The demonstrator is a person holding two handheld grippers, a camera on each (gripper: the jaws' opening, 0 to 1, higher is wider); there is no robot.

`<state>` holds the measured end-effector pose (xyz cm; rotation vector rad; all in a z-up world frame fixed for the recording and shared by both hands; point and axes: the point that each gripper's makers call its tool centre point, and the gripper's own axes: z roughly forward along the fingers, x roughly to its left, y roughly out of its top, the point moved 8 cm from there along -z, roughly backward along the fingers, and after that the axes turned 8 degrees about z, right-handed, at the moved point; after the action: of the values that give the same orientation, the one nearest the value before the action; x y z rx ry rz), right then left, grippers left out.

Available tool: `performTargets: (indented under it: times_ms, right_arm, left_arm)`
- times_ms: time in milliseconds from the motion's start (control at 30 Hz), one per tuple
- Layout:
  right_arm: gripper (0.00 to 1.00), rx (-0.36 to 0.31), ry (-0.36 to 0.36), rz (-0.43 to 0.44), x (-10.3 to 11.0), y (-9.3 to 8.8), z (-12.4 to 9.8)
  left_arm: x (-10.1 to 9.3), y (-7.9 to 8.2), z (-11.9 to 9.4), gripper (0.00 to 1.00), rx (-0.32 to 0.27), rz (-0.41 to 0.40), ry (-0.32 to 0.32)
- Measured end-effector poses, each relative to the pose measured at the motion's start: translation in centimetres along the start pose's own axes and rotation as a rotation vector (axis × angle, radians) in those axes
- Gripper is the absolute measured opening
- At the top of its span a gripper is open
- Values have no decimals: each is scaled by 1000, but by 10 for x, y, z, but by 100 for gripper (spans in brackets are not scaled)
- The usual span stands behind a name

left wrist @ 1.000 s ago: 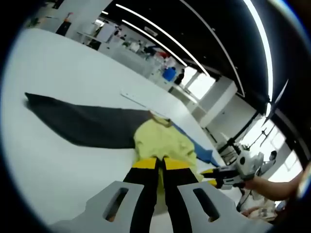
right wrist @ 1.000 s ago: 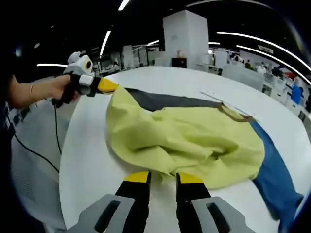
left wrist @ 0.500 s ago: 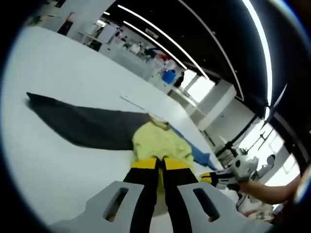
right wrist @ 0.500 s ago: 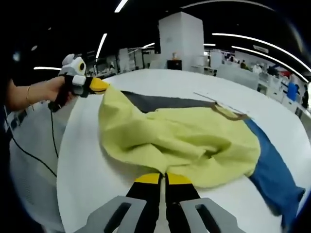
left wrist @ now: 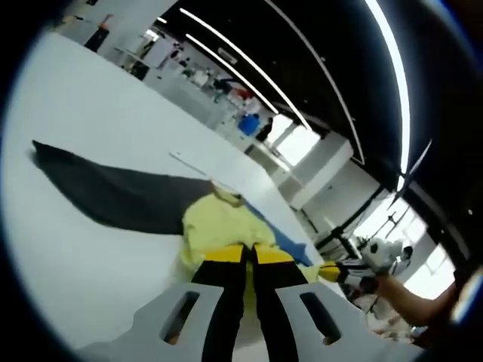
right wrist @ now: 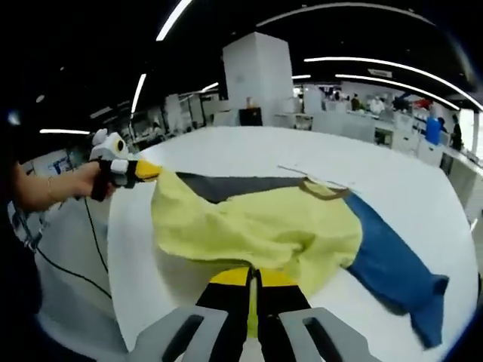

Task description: Fold the garment on the visible template until the final outline fits inside the template.

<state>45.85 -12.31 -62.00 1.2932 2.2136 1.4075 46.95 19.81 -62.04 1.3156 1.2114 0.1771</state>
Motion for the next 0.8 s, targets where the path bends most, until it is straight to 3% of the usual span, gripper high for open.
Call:
performTargets:
  times_ms: [233,400,567,633,800]
  right_arm:
    - [0,19,4,-33,11,3,-22]
    - [0,90,23,-97,22,-10,-36]
    - [0,174,29,-139,34,-37,-45]
    - [0,203,31,-125,40,-48,-46]
    - [0,234,34,-97,51,-73,-41]
  left_arm:
    - [-11,-3,-3,0,29,4,-35]
    - [-18,-15,-14,0,100,32,-57]
    - [-17,-33,-28,0,193,76,-34]
    - [-17,-41,-33,0,213,76,-27]
    - [-14,-60,-44,0,326,110,12]
